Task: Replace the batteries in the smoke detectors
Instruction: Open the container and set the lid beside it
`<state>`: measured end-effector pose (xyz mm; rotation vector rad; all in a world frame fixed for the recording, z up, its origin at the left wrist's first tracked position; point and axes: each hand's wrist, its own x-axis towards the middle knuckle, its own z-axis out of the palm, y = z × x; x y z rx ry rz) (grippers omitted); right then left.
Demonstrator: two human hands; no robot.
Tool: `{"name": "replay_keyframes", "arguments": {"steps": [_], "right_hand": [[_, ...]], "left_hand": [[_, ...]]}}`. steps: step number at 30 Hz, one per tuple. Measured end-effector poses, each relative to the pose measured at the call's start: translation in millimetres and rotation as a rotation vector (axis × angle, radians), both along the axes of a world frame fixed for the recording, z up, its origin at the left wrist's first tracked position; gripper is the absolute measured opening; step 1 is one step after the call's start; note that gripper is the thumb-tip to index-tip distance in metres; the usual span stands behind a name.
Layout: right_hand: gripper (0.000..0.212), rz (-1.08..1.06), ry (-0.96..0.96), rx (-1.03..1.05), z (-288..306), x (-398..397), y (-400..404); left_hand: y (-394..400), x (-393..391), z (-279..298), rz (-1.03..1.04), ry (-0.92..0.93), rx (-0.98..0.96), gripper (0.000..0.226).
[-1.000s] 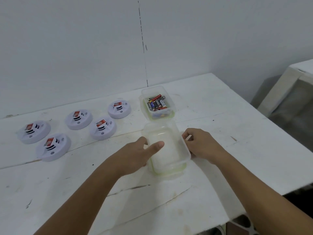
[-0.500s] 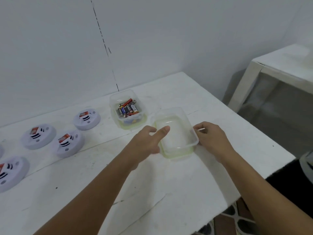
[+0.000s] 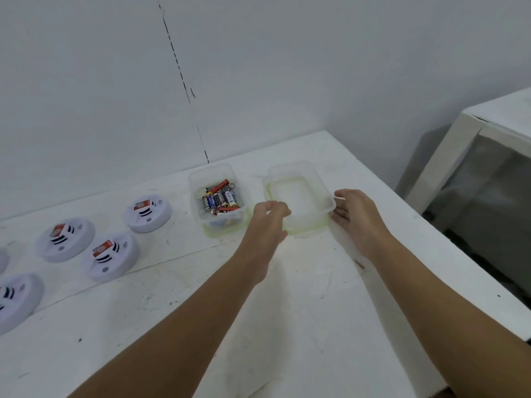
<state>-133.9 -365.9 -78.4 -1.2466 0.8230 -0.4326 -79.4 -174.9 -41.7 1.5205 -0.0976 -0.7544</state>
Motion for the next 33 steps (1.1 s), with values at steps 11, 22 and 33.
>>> {"name": "replay_keyframes", "arguments": {"steps": [11, 22, 33], "right_hand": [[0.029, 0.095, 0.026, -0.02, 9.8, 55.2, -7.5], [0.015, 0.075, 0.073, -0.218, -0.4, 47.3, 1.0], [0.01, 0.078, -0.049, -0.535, -7.7, -9.9, 106.4]], "left_hand": [[-26.8, 15.5, 15.6, 0.097, -0.019, 0.074, 0.076], [-24.3, 13.3, 11.4, 0.114, -0.118, 0.194, 0.057], [102.3, -3.3, 15.9, 0.093, -0.62, 0.479, 0.009]]}}
